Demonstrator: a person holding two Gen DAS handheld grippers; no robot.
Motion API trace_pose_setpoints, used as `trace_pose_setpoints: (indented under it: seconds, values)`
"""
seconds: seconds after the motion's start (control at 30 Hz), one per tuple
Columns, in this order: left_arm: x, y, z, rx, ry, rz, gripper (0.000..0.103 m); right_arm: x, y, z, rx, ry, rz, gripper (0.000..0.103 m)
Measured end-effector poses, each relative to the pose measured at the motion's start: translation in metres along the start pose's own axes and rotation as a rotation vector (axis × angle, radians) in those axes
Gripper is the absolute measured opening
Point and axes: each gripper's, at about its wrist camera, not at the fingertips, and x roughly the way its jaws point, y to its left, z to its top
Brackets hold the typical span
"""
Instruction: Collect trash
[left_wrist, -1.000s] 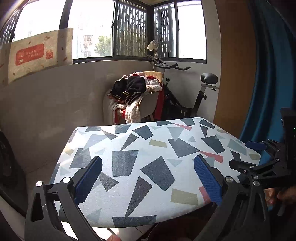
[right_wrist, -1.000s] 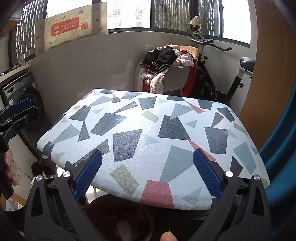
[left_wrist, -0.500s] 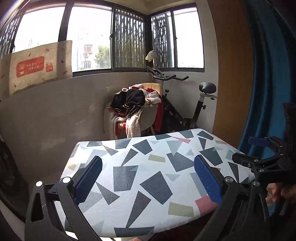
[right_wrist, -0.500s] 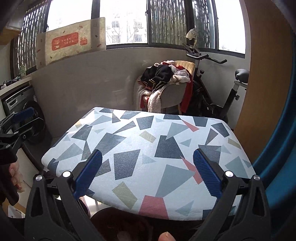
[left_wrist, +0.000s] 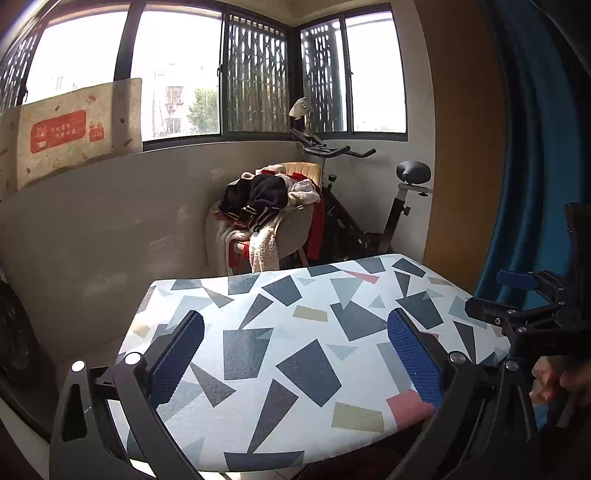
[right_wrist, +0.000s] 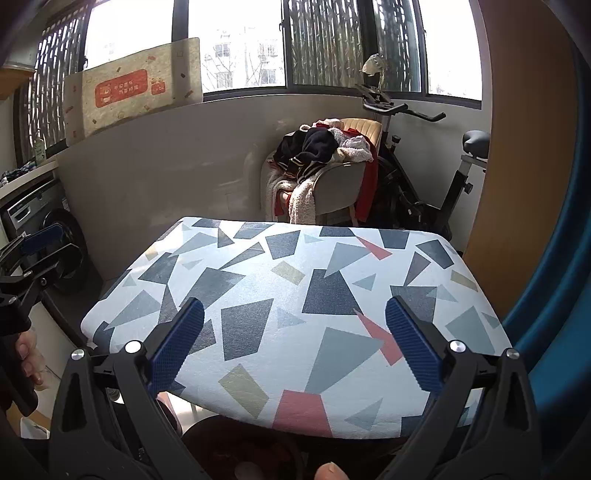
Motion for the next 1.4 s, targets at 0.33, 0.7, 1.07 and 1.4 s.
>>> trace_pose_setpoints:
  seconds: [0.33, 0.7, 1.07, 1.4]
  values:
    - [0.001, -0.0009, -0.0011, 0.0, 0.002, -0.002, 0.097, -0.0029, -0.0042, 0.0015, 0.008, -0.003, -0.008, 0.097]
    - [0.0017, 0.0005, -0.0039, -0.002, 0.003, 0.0, 0.097, -0.0041, -0.0059, 0.0028, 0.008, -0.008, -0.012, 0.097]
    - [0.0016, 0.0036, -0.0039, -0.007, 0.005, -0.002, 0.097, -0.0038, -0.0069, 0.0034, 0.01, -0.007, -0.01, 0.097]
    - [0.0026, 0.0078, -0.0074, 0.001, 0.008, 0.016, 0.097, -0.0003, -0.0077, -0.0009, 0.011, 0.005, -0.012, 0.097]
